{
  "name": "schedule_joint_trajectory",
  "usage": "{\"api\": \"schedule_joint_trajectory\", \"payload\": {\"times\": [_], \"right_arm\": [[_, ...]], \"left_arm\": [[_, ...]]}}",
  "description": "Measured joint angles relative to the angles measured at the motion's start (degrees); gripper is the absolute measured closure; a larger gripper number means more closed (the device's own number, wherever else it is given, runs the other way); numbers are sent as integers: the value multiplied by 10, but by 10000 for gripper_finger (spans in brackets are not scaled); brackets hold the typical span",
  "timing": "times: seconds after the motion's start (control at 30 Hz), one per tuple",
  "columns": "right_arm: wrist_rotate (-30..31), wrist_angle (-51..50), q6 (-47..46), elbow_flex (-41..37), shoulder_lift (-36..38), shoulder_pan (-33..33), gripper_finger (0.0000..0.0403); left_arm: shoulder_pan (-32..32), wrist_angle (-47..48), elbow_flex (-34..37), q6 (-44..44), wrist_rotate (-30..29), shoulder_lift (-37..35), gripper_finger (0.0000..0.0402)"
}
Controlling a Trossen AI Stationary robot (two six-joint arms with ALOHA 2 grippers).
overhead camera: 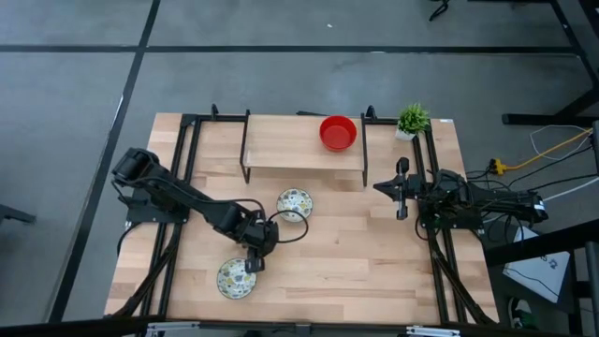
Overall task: Pick & Place Mini bowls
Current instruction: Put the middle white patterned bowl on the shelf
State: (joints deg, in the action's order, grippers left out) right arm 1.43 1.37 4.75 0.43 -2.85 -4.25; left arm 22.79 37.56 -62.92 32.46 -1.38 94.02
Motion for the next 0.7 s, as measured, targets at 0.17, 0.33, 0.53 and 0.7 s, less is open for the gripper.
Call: {"api": "schedule_joint_trajectory", "payload": {"times": [0.17, 0.33, 0.53, 0.7], "right_arm": [[0, 0, 0, 0, 0, 0, 386], [0, 0, 0, 0, 0, 0, 386], [0, 0, 0, 0, 0, 0, 386], [0, 0, 0, 0, 0, 0, 386]], "left_arm": [[0, 1, 0, 4, 0, 2, 268], [0, 10, 0, 9, -2, 15, 268], [-1, 15, 0, 13, -14, 25, 272], [-4, 23, 0, 13, -22, 31, 282]]}}
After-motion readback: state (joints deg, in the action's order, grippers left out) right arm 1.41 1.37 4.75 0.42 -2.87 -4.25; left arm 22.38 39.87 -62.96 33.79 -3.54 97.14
